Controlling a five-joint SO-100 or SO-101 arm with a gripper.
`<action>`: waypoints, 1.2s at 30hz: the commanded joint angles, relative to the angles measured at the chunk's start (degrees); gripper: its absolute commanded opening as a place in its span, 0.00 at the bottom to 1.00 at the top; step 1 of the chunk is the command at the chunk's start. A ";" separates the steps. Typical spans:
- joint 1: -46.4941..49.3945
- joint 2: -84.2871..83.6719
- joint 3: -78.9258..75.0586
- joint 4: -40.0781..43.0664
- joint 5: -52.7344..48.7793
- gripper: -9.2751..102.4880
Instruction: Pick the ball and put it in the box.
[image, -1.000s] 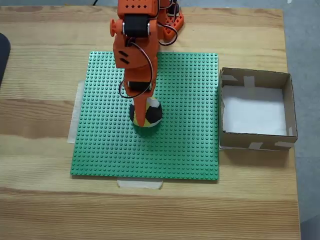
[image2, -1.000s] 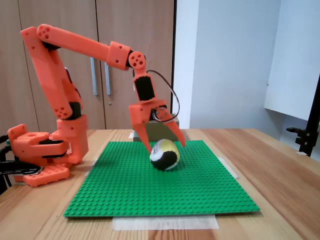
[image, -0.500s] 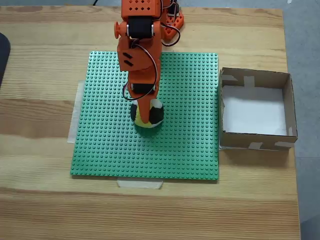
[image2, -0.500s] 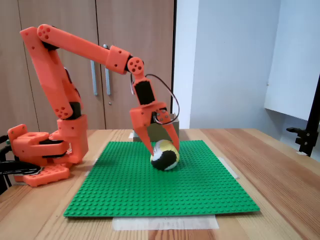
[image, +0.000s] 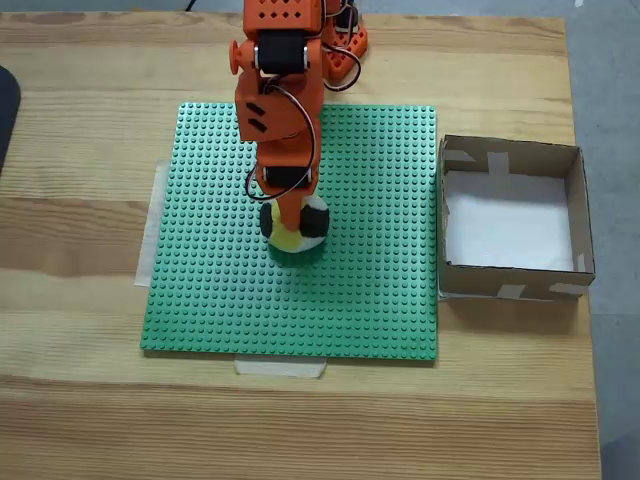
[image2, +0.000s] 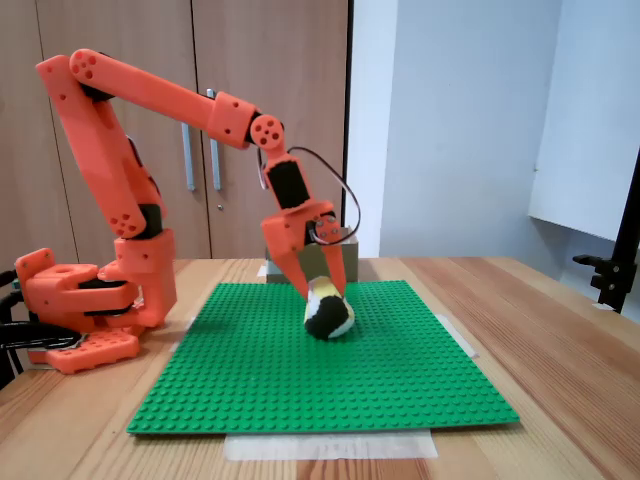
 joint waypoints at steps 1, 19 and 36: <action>-0.35 2.37 -0.44 -0.44 -0.53 0.08; -0.62 4.48 -6.33 5.45 -0.53 0.08; -7.73 4.48 -25.22 15.82 4.48 0.08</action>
